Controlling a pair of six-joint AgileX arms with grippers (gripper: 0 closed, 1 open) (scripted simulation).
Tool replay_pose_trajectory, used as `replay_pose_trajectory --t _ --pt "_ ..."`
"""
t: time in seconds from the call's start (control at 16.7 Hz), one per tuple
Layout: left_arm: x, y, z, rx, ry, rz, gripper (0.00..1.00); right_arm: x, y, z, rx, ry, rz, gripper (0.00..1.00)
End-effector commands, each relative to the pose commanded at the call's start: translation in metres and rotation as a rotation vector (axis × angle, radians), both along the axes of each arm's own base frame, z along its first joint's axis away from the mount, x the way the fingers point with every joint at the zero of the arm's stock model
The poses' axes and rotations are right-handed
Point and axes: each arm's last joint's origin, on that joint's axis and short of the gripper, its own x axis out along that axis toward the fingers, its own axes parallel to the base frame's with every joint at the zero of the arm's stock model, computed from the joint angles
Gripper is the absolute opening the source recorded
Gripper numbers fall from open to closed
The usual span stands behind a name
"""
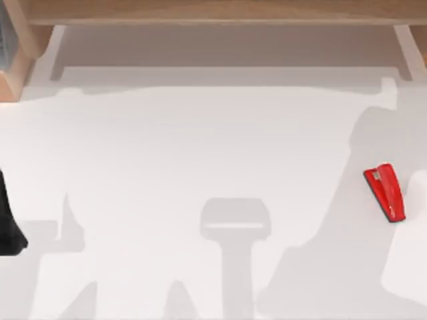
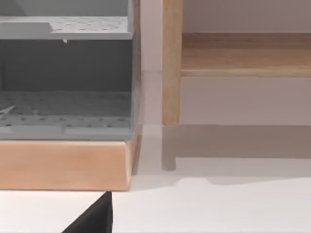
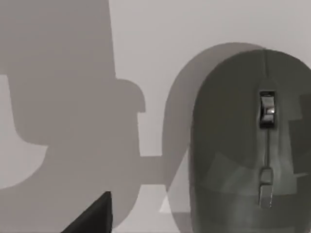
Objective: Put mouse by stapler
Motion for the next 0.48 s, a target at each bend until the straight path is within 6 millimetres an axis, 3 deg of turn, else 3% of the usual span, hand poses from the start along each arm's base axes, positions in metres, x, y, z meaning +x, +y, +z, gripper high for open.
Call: replay_pose_trajectory --t 0.48 --pt "0.0 0.0 0.0 0.0 0.0 0.0 1.0 0.0016 -0.0002 -0.0122 -0.005 -0.011 0.0 1.0"
